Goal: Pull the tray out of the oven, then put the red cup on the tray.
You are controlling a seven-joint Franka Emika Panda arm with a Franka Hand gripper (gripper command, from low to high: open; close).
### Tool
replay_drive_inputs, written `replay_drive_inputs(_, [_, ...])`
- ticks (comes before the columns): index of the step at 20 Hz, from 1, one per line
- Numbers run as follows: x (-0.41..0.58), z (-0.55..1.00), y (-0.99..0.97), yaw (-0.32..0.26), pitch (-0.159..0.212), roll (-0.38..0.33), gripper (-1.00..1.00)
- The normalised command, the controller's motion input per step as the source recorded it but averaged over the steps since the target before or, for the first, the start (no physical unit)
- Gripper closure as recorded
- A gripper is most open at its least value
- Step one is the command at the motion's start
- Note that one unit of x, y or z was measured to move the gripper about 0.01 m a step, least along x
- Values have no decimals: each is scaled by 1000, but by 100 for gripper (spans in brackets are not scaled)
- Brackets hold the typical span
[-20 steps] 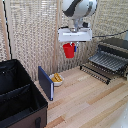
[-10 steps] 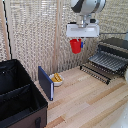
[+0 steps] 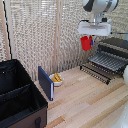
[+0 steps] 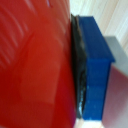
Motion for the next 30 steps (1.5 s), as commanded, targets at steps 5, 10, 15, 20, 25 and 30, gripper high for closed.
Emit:
replay_drive_inputs(5, [0, 0, -969, -75, -1, 11, 100])
replay_drive_inputs(10, [0, -44, -950, -71, 0, 27, 100])
replay_drive_inputs(15, [1, -142, -823, -112, 0, 41, 100])
replay_drive_inputs(20, [150, -325, -534, -164, 3, 10, 100])
replay_drive_inputs(25, [206, -307, -480, -110, 0, 5, 100])
replay_drive_inputs(30, [121, -165, -245, -54, 0, 1, -100])
